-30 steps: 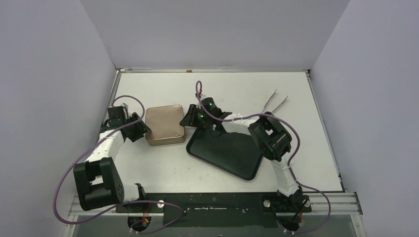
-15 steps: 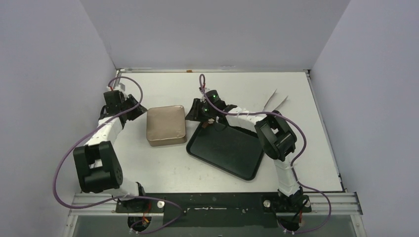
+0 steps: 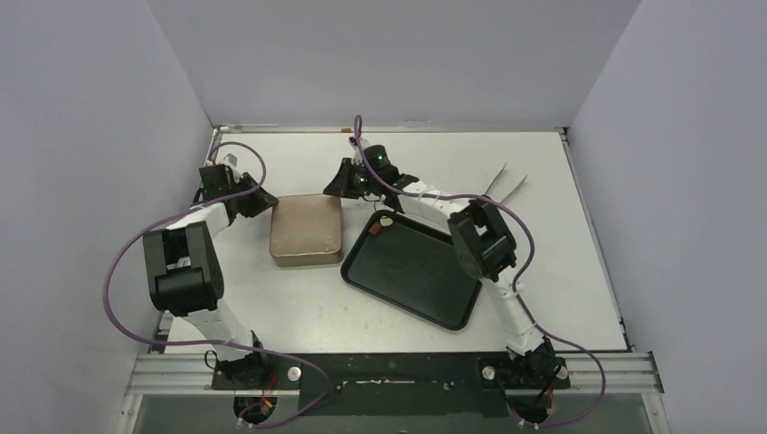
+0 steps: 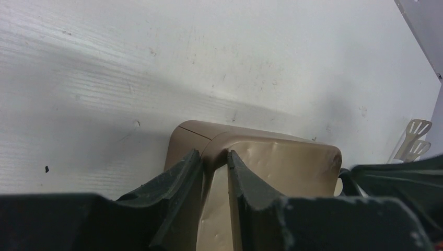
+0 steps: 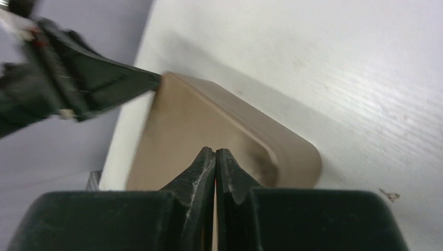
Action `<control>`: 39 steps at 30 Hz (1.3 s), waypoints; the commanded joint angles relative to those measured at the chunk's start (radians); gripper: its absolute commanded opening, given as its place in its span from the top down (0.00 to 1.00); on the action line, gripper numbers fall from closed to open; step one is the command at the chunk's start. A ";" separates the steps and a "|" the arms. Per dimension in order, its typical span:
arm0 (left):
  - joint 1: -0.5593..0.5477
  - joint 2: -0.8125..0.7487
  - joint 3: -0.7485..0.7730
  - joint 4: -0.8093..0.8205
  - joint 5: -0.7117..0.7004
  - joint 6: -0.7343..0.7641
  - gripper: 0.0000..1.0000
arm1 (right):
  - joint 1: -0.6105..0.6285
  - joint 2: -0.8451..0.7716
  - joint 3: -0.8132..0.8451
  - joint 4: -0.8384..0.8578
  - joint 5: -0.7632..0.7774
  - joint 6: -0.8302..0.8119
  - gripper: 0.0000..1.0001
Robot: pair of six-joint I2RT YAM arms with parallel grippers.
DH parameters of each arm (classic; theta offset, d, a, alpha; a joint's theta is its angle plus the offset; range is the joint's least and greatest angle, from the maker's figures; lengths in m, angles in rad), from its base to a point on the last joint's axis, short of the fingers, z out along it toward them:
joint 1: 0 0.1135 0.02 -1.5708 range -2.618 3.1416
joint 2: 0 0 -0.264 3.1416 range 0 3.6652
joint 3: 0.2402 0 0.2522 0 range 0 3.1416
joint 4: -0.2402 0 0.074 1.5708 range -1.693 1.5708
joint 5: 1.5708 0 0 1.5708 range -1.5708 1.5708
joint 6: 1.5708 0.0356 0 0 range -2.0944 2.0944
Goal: Pack the chocolate
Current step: Reset both arms
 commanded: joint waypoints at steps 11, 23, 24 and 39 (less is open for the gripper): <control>-0.003 0.038 0.159 -0.216 -0.146 0.041 0.77 | -0.048 0.075 -0.101 0.031 -0.042 0.021 0.99; -0.156 -0.287 0.261 -0.296 -0.118 0.100 0.53 | -0.107 -0.378 -0.380 -0.053 0.097 -0.111 0.57; -0.163 -0.322 0.242 -0.290 -0.110 0.100 0.52 | -0.120 -0.420 -0.411 -0.069 0.110 -0.124 0.52; -0.194 -0.827 -0.003 -0.268 0.022 0.108 0.03 | -0.144 -1.134 -0.713 -0.428 0.559 -0.331 0.00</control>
